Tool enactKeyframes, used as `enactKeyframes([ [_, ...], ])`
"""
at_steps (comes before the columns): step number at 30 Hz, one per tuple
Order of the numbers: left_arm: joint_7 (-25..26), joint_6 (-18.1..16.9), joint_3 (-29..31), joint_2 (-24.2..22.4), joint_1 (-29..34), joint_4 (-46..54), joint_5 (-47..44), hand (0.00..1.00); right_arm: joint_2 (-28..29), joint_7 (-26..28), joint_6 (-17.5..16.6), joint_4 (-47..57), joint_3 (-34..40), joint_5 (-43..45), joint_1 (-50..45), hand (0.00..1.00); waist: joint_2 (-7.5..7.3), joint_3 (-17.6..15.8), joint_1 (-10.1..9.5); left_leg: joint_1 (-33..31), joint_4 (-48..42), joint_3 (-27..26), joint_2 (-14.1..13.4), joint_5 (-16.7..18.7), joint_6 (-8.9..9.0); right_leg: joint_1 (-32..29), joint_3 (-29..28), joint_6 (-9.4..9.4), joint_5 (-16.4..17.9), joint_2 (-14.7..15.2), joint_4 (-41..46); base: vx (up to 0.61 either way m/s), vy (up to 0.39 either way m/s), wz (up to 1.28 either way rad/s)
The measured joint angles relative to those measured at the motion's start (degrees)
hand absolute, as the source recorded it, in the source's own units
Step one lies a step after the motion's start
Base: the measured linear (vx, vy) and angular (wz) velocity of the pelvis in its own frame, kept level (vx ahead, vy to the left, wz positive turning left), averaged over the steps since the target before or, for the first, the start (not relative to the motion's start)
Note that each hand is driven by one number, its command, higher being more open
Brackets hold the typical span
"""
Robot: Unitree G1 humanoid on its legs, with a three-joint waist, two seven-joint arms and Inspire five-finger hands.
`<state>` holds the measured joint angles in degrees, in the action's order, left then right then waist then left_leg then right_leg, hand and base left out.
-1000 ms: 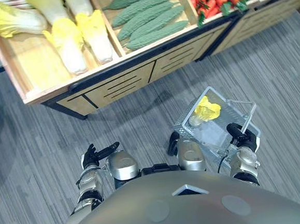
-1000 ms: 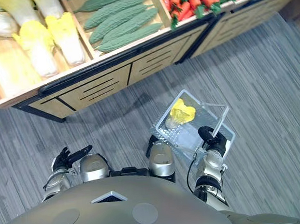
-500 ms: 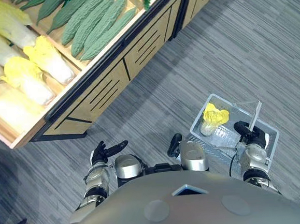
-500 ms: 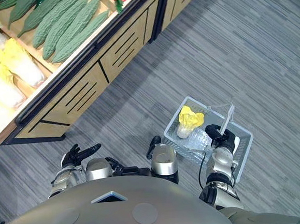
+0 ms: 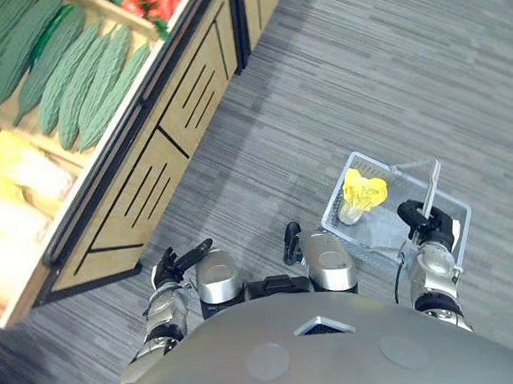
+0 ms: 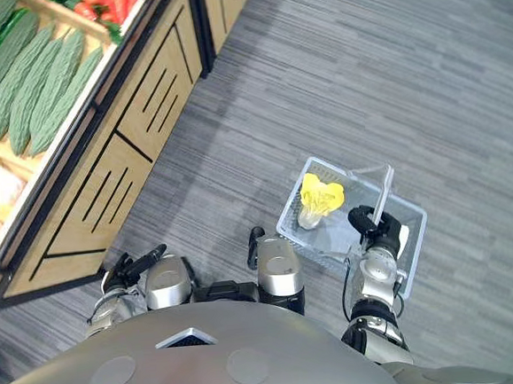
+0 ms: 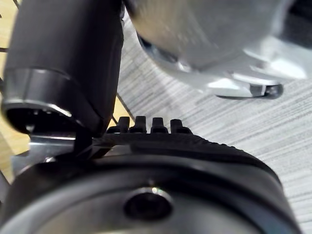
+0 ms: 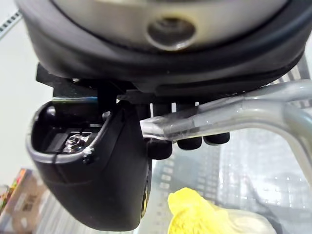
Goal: Pick vegetable in the basket
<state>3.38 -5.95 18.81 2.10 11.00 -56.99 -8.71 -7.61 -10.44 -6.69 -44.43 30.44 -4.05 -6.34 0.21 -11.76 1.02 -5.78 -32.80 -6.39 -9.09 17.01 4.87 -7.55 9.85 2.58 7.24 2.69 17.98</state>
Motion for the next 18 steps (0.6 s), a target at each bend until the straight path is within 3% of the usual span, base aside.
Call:
enactKeyframes([
  [4, 0.05, -0.89, -0.45, -1.89, 0.92, 3.06, 0.10, 1.00, 1.27, -0.01, 0.01, 4.76, -2.16, -0.02, -1.01, 0.00, 1.74, 0.22, -1.73, -1.83, 10.08, 10.08, 1.37, -0.56, 0.61, -2.37, -6.46, -0.27, -0.15, -4.50, 1.27, 0.02, 0.124, -1.45],
  [6, 0.18, -1.02, -0.45, -2.47, 0.97, 2.79, 0.30, 1.00, 2.32, 0.06, -0.06, 7.32, -3.55, -0.09, -2.76, 0.00, 3.03, 1.04, -2.48, -0.62, 10.81, 8.08, 0.54, -1.88, 0.78, -2.41, -9.84, -1.21, -0.85, -5.81, 1.86, 0.11, 0.159, -1.17],
  [7, 0.07, -1.40, -0.49, -1.22, 1.27, 2.64, 0.40, 1.00, 3.63, 0.07, -0.10, 8.84, -3.80, -0.09, -3.50, 0.00, 0.77, 1.35, -1.83, 0.60, 12.23, 4.72, 1.48, -2.06, 0.66, -3.69, -11.47, -1.96, 0.08, -4.17, 4.80, 0.20, 0.160, -0.82],
  [8, 0.41, -1.28, -0.45, -0.89, 0.62, 1.92, 0.66, 1.00, 3.50, 0.08, -0.14, 9.03, -3.92, -0.09, -3.80, 0.00, 0.38, 1.15, -0.96, 2.26, 14.23, 3.45, 2.34, -2.50, 0.49, -3.23, -13.22, -2.68, 0.79, -3.74, 3.71, 0.19, 0.154, -0.67],
  [11, 0.27, -1.39, -1.32, -0.83, 0.19, 1.14, 2.85, 1.00, 3.07, -0.16, -0.17, 9.00, -3.40, -0.06, -4.24, 0.00, 1.37, 2.65, -0.44, 4.85, 19.60, 0.13, 3.75, -5.17, -0.40, -3.53, -16.59, -4.08, -0.39, -3.15, 1.16, 0.20, 0.166, -0.54],
  [14, 0.25, -1.42, -2.80, -0.26, -0.46, 0.07, 4.94, 1.00, 2.96, 0.19, -0.17, 8.12, -3.82, -0.19, -5.04, 0.00, 2.51, 3.35, -0.50, 6.51, 21.11, -2.80, 4.88, -5.57, -0.93, -3.09, -19.95, -5.34, -1.40, -2.77, -0.92, 0.22, 0.178, -0.61],
  [18, 0.26, -1.53, -3.97, 0.48, -1.67, -0.64, 6.58, 1.00, 2.62, 0.37, -0.51, 4.05, -3.89, -0.23, -4.85, 0.00, 2.18, 4.03, -0.35, 8.12, 22.08, -4.62, 6.44, -5.53, -1.22, -1.41, -22.20, -7.13, -2.54, -1.69, -4.69, 0.13, 0.153, -0.38],
])
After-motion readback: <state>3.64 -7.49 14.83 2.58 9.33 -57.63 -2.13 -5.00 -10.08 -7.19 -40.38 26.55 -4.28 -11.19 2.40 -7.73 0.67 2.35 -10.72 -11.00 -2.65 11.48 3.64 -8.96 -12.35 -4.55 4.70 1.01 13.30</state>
